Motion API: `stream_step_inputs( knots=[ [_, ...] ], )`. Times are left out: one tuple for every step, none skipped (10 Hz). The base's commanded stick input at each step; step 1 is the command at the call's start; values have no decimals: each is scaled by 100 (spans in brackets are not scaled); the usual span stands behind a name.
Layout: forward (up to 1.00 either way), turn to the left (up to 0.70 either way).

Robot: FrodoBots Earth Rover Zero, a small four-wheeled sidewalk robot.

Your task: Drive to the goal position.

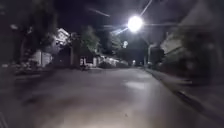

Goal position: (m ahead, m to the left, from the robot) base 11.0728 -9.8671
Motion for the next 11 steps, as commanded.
stream_step_inputs(
  knots=[
    [50,0],
    [50,0],
    [50,0],
    [50,0],
    [50,0],
    [50,-28],
    [50,-47],
    [50,-50],
    [50,-50],
    [50,-50],
    [50,-50]
  ],
)
